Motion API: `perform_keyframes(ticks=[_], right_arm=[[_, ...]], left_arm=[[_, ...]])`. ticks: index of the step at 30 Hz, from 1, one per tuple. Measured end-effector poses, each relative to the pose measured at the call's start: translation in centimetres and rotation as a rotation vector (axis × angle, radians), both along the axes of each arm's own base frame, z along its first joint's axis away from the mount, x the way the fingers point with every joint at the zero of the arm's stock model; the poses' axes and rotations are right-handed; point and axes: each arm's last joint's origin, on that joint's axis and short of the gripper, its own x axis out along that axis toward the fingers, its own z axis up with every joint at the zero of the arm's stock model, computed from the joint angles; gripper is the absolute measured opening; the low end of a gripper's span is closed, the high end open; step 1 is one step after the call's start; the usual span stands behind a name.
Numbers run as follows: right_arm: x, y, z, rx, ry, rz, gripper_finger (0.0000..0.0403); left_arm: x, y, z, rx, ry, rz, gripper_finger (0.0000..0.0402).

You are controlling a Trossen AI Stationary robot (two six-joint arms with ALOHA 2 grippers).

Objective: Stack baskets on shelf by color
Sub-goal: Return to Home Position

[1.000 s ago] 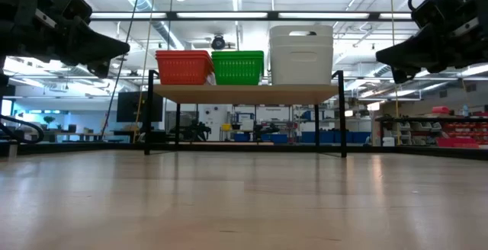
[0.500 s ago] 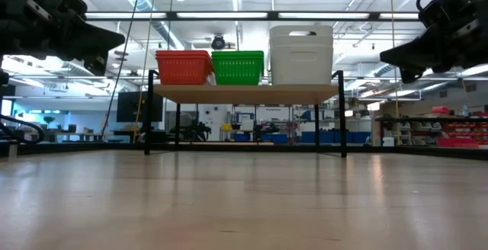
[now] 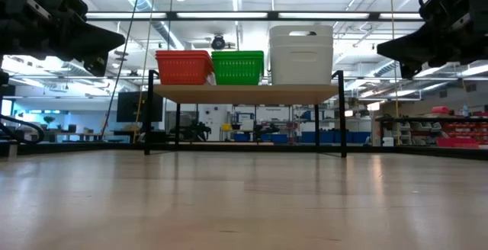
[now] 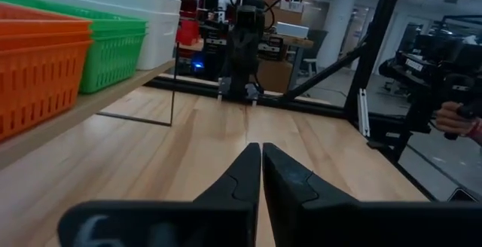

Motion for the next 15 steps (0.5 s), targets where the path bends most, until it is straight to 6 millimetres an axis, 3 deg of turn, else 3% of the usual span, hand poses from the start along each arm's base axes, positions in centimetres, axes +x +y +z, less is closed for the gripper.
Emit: perform_keyframes(ticks=[15], right_arm=[[0.02, 0.00, 0.01, 0.041, -0.005, 0.000, 0.0013]], left_arm=[[0.00, -0.02, 0.10, 0.001, -0.012, -0.006, 0.0021]])
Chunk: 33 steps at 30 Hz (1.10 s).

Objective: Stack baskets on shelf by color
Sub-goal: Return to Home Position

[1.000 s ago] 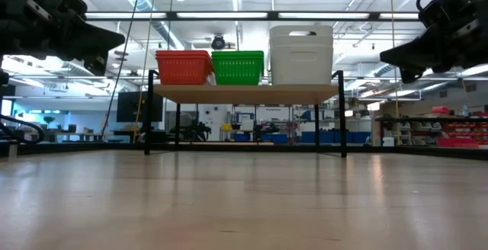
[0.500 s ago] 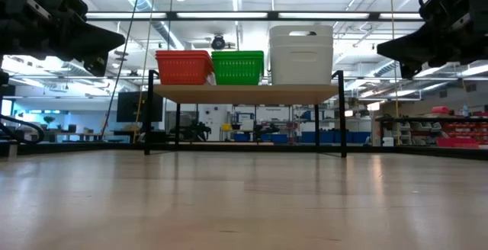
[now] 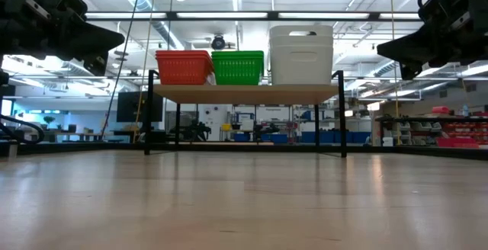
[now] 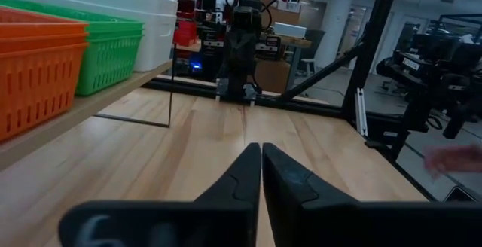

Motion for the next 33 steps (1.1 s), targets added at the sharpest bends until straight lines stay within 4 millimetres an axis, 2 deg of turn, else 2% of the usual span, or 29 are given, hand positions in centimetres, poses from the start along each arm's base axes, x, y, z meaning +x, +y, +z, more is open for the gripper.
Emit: perform_keyframes(ticks=[15, 25, 33], right_arm=[[0.00, 0.00, 0.00, 0.000, 0.000, 0.000, 0.0013], [0.00, 0.00, 0.00, 0.000, 0.000, 0.000, 0.0015], [0.00, 0.00, 0.00, 0.000, 0.000, 0.000, 0.0016]], left_arm=[[0.00, 0.00, 0.04, 0.000, -0.004, 0.000, 0.0017], [0.00, 0.00, 0.06, 0.001, -0.006, 0.001, 0.0031], [0.00, 0.00, 0.06, 0.001, -0.006, 0.001, 0.0022]])
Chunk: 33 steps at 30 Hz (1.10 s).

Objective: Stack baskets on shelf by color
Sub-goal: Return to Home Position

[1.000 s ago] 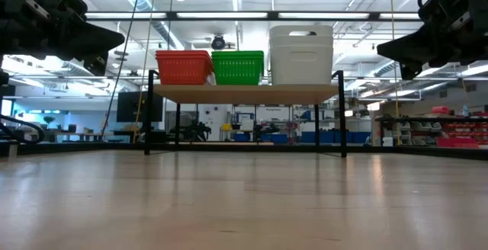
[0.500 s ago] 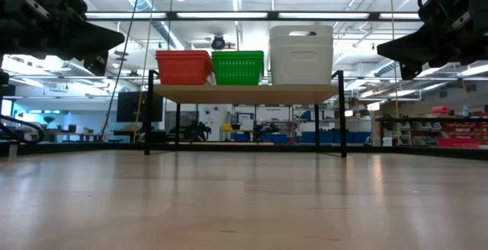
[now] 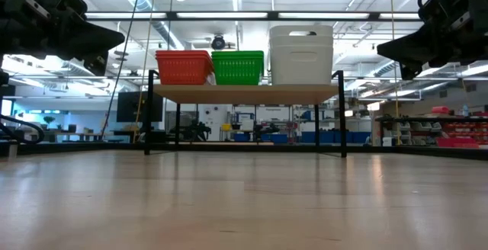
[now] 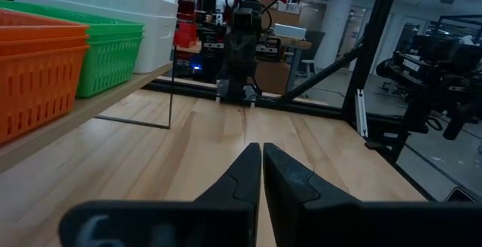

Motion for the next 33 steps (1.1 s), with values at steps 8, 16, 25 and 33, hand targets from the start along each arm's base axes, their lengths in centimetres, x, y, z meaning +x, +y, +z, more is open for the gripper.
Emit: perform_keyframes(ticks=[8, 16, 25, 33], right_arm=[[0.00, 0.00, 0.00, 0.000, 0.000, 0.000, 0.0016], [0.00, 0.00, 0.00, 0.000, 0.000, 0.000, 0.0016], [0.00, 0.00, -0.01, 0.000, 0.001, 0.000, 0.0016], [0.00, 0.00, 0.00, 0.000, 0.000, 0.000, 0.0016]], left_arm=[[0.00, 0.00, 0.00, 0.000, 0.000, 0.001, 0.0029], [0.00, 0.01, 0.00, 0.001, 0.000, 0.002, 0.0032], [0.00, 0.01, 0.00, 0.001, 0.000, 0.002, 0.0026], [0.00, 0.00, 0.00, 0.000, 0.000, 0.001, 0.0036]])
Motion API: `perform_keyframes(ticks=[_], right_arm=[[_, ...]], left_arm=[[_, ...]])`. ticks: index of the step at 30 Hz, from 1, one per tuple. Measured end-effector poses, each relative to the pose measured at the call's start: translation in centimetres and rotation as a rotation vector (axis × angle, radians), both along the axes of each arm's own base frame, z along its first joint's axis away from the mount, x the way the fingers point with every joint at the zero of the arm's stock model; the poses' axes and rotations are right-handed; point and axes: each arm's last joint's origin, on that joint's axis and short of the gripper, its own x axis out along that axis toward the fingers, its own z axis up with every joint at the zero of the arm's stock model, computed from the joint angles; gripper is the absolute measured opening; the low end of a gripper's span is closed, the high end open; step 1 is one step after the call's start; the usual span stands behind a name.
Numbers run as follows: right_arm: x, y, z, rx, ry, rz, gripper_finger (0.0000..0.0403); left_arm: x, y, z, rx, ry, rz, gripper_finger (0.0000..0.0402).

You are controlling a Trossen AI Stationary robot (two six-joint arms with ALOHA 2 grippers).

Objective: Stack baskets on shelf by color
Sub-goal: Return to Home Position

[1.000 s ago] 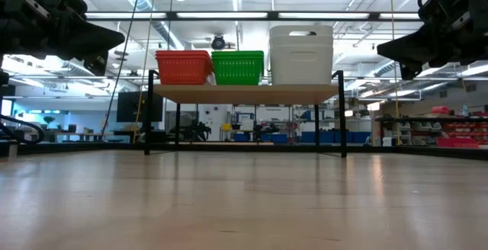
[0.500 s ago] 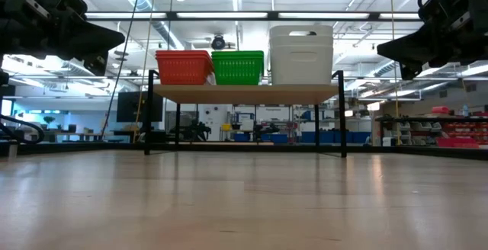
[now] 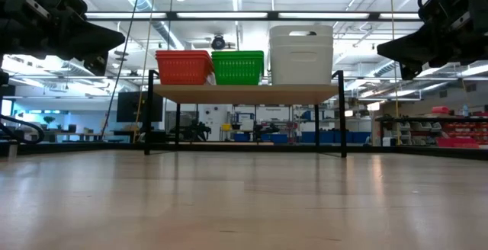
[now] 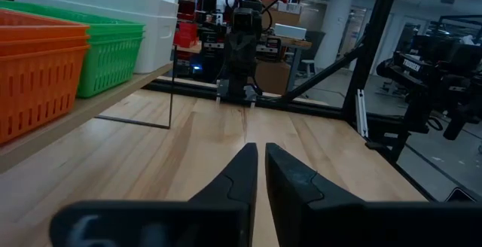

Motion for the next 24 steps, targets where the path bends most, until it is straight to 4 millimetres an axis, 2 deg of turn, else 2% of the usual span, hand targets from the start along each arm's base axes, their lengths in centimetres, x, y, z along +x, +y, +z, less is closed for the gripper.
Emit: perform_keyframes(ticks=[9, 24], right_arm=[[0.00, 0.00, 0.00, 0.000, 0.000, 0.000, 0.0016], [0.00, 0.00, 0.00, 0.000, 0.000, 0.000, 0.0016]], left_arm=[[0.00, 0.00, 0.00, 0.000, 0.000, 0.000, 0.0023], [0.00, 0.00, 0.00, 0.000, 0.000, 0.000, 0.0031]])
